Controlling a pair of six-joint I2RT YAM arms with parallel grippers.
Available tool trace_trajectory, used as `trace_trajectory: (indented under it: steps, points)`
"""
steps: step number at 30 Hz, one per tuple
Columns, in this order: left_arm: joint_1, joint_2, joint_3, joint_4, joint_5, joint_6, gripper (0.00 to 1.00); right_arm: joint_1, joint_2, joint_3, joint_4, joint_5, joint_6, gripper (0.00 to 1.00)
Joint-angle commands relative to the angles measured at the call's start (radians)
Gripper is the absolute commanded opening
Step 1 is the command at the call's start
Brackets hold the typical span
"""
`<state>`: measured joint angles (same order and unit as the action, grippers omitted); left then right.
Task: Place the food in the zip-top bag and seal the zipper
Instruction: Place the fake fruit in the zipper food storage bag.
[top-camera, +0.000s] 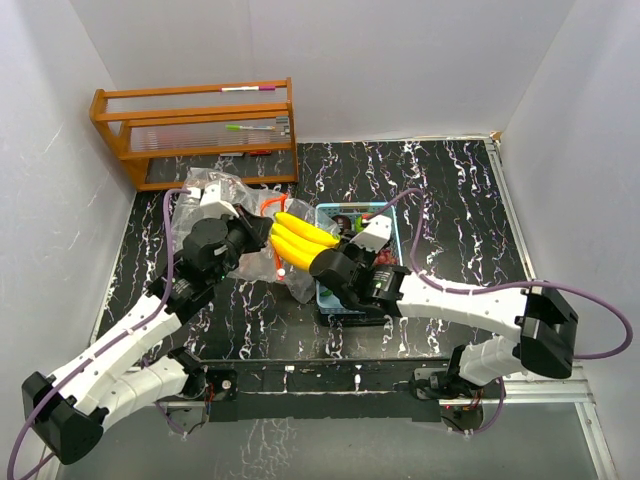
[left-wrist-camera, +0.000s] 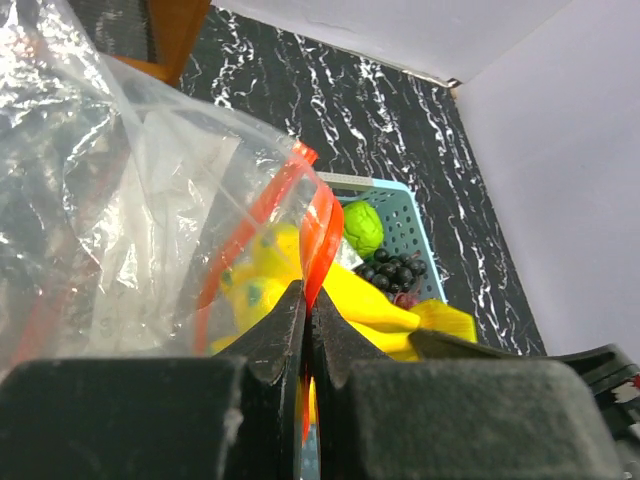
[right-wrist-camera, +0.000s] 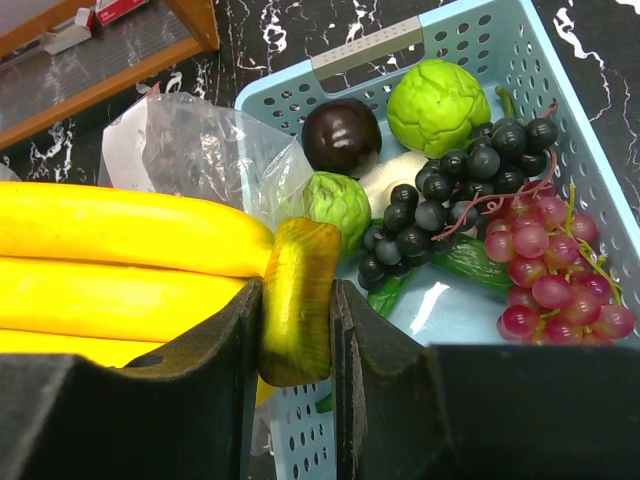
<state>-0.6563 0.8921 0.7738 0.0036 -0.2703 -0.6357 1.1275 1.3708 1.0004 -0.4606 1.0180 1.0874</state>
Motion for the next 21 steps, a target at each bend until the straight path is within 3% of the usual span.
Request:
trace_trajectory:
  steps: [1,12,21]
  points:
    - [-0.003,-0.001,0.040,0.065,0.032,-0.002,0.00,0.024,0.021,0.082,-0.055,0.065,0.020,0.08]
    - [-0.003,0.079,-0.035,0.079,0.093,-0.004,0.00,0.073,0.027,0.252,-0.051,0.110,-0.135,0.08]
    - [-0.003,0.025,-0.069,0.016,0.092,0.023,0.00,0.075,0.000,0.298,-0.139,0.156,-0.180,0.08]
